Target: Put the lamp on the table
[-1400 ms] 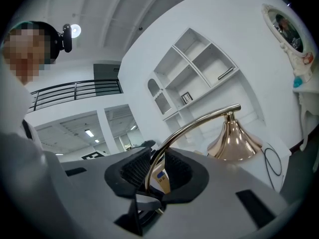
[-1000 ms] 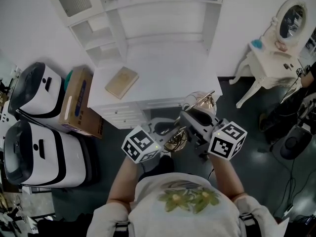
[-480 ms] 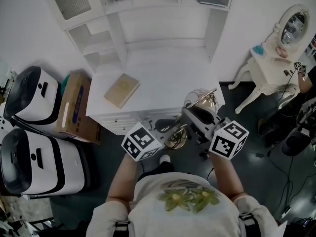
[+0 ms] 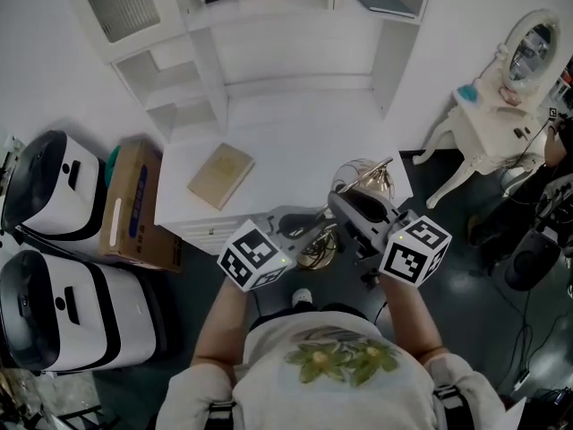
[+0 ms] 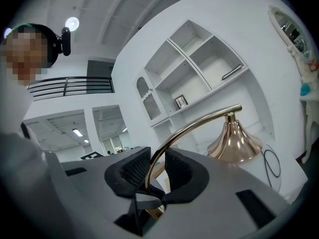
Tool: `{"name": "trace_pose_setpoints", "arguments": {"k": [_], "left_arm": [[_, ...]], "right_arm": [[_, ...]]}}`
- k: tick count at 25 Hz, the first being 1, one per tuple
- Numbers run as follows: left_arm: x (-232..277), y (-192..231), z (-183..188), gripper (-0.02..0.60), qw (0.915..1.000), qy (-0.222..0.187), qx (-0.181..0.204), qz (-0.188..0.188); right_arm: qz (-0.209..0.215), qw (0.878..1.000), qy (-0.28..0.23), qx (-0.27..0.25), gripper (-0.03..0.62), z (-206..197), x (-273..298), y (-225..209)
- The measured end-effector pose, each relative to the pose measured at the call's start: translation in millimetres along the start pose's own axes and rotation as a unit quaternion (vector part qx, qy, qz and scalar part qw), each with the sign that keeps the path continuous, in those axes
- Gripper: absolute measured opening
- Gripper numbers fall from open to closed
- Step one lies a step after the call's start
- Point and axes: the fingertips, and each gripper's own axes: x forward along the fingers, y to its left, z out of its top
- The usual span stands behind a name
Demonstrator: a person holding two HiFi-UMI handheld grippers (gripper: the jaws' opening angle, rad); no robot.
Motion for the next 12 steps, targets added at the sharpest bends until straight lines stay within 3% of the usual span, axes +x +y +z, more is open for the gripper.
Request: {"name": "trace_pose_setpoints", "arguments": {"k": [12], "left_arm": [[6,23,-1,0.040,0.9999,-0.008,-0.005,-0.010]], "right_arm": [[-0.009,1.000,0.003,0.002,0.100,3,18,-17]]}}
